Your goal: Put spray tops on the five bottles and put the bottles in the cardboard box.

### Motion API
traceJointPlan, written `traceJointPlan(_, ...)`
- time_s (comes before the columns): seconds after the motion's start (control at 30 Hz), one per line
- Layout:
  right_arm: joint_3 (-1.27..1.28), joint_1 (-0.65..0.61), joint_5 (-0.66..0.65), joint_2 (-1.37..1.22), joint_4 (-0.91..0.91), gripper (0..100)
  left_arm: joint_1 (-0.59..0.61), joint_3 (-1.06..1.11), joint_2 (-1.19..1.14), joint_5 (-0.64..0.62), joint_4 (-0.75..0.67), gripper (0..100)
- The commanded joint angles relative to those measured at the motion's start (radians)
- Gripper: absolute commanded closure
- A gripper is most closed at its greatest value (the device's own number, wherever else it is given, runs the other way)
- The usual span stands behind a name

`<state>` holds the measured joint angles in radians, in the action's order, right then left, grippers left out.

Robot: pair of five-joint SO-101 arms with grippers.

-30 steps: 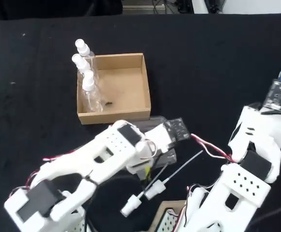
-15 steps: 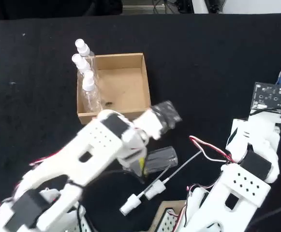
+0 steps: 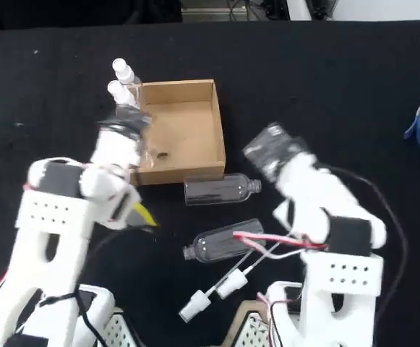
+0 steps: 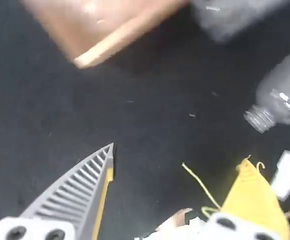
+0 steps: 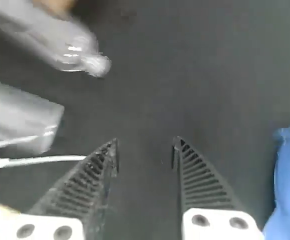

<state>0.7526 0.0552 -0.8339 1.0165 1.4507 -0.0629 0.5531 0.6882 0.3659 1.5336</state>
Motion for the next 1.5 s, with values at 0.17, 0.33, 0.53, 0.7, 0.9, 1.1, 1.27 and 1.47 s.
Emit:
traceJointPlan(0.17,-0.085,-0.315,-0.057,-0.231,0.077,83.6,0.306,0.045,0.098,-0.057,-0.011,75)
traceJointPlan(0.33,-0.084,-0.466,-0.164,-0.34,0.1,83.5,0.433,0.073,0.101,-0.057,-0.08,75)
traceJointPlan(0.53,-0.061,-0.563,-0.295,-0.438,0.14,82.3,0.464,0.11,0.101,-0.057,-0.097,75)
traceJointPlan(0.7,0.033,-0.589,-0.341,-0.493,0.046,72.9,0.513,0.091,0.103,-0.057,-0.074,75)
traceJointPlan(0.9,0.131,-0.615,-0.345,-0.503,-0.071,73.1,0.549,0.088,0.101,-0.057,-0.072,75)
traceJointPlan(1.1,0.249,-0.634,-0.339,-0.504,-0.216,73.1,0.547,0.091,0.101,-0.057,-0.069,75)
traceJointPlan(1.27,0.317,-0.634,-0.338,-0.504,-0.315,73.1,0.547,0.093,0.101,-0.057,-0.069,75)
traceJointPlan(1.47,0.386,-0.634,-0.338,-0.504,-0.404,78.7,0.547,0.093,0.101,-0.057,-0.069,75)
